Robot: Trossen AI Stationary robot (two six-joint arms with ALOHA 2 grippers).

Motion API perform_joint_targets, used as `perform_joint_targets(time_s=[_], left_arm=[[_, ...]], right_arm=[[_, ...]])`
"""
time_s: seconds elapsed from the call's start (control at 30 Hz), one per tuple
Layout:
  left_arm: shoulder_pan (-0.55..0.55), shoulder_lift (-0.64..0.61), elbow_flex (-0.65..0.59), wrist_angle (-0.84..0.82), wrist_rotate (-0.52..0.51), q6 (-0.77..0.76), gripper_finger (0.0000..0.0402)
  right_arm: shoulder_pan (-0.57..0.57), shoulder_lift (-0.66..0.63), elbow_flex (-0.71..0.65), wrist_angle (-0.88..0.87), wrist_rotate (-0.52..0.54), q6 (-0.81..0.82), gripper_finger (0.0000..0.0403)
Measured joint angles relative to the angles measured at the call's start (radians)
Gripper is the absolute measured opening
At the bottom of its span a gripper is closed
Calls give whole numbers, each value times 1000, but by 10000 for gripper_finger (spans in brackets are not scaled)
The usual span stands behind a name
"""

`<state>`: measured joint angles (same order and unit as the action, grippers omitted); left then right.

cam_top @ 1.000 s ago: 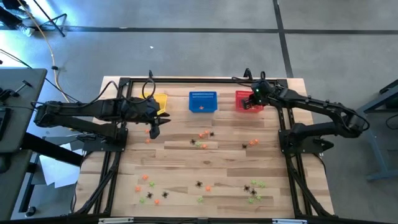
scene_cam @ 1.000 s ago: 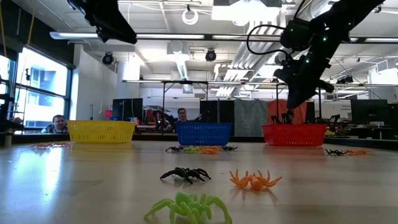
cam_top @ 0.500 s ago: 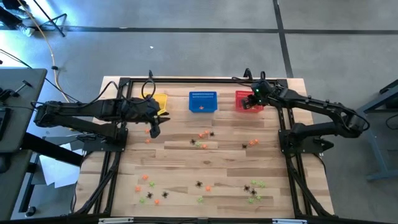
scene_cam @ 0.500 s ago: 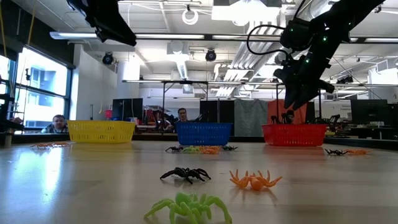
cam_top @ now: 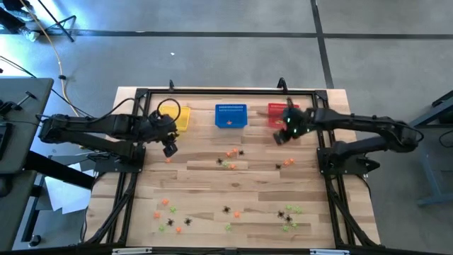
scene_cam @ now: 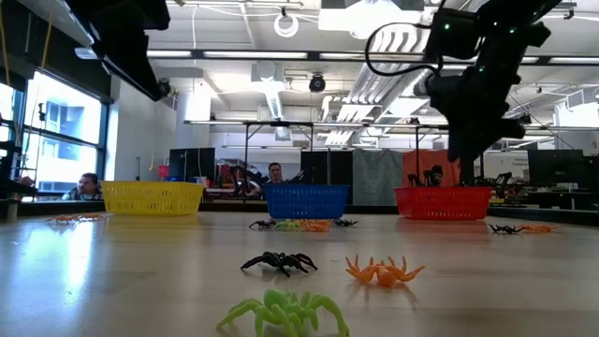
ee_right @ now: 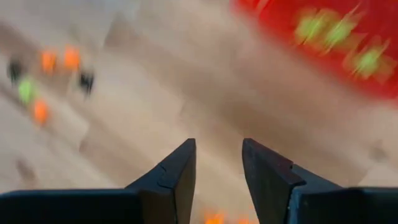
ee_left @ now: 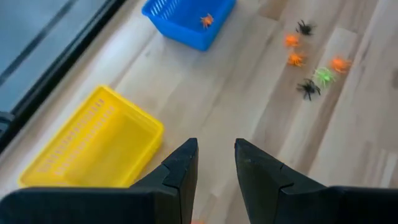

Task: Sort Halloween decoration
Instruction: Put the orange spider toy into the blue basket

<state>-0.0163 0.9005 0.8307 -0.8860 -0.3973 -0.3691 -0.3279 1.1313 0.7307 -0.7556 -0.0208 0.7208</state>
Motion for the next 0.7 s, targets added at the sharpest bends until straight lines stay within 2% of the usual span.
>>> perform_joint_targets(time_s=[0.13,0.33,0.53,0.7], left_arm=[[-40,1,0,-44,0,-59,94],[-95,2,-10,-117,5,-160,94],[-140,4,-179,-92,124,-331,94],[-189,9,-316,-49,150,-456,94]], right_arm=[[166,9,0,-57,42,121,124],[341,13,0,-97,129,292,123],[431,28,1,-95,175,362,123],[442,27,1,-93,175,364,123]])
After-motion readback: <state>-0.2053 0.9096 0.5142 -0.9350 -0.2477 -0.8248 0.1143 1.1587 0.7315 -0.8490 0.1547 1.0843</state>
